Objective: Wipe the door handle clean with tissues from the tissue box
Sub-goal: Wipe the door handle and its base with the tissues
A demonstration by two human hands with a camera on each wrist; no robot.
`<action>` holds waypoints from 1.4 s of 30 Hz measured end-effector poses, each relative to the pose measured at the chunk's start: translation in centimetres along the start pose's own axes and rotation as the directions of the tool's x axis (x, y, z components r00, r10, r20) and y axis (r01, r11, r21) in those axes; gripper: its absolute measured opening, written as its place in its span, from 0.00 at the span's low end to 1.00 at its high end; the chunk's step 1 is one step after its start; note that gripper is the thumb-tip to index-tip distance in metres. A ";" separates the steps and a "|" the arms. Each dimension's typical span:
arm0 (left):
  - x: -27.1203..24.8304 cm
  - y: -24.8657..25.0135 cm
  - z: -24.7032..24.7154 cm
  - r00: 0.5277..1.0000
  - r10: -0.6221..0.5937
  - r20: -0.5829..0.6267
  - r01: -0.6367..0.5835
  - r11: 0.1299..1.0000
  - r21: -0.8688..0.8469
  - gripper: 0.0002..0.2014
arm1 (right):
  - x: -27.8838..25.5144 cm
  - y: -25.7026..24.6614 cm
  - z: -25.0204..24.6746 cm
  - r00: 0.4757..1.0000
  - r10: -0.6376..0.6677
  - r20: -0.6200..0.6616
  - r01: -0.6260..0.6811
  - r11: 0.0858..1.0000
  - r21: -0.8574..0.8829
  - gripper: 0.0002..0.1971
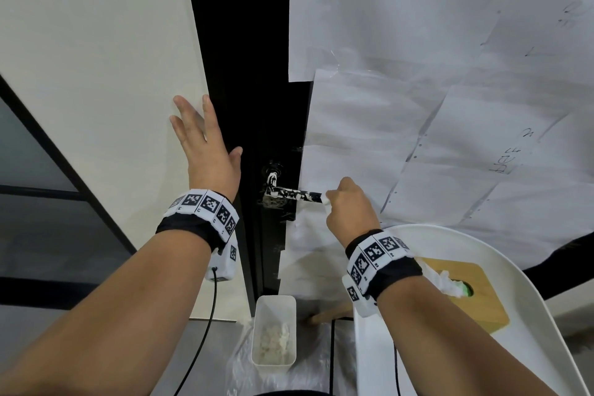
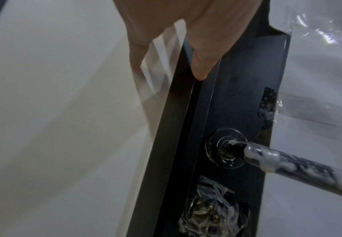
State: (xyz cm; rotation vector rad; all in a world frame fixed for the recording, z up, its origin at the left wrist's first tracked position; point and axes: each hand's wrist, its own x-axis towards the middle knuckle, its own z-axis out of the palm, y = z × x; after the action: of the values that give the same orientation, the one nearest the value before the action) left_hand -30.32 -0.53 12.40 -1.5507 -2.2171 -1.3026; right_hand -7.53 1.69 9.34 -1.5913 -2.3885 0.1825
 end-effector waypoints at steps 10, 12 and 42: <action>-0.1 -0.3 0.0 1.000 0.012 -0.002 -0.012 1.000 0.009 0.49 | -0.1 -0.1 0.2 0.998 -0.048 -0.042 0.050 0.998 0.044 0.14; -0.1 -0.2 0.1 1.000 0.009 0.000 -0.009 1.000 0.010 0.49 | 0.2 0.7 0.1 0.996 0.007 -0.094 0.003 0.995 0.101 0.16; -0.3 -0.5 0.3 1.000 0.030 -0.007 -0.030 0.999 0.028 0.50 | 0.7 -0.1 0.3 0.969 0.065 -0.238 0.000 0.965 0.260 0.16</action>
State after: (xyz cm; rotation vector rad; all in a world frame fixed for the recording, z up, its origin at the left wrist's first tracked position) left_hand -30.43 -0.60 11.77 -1.5605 -2.1890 -1.2618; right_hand -7.97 2.30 9.20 -1.4411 -2.0580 0.2751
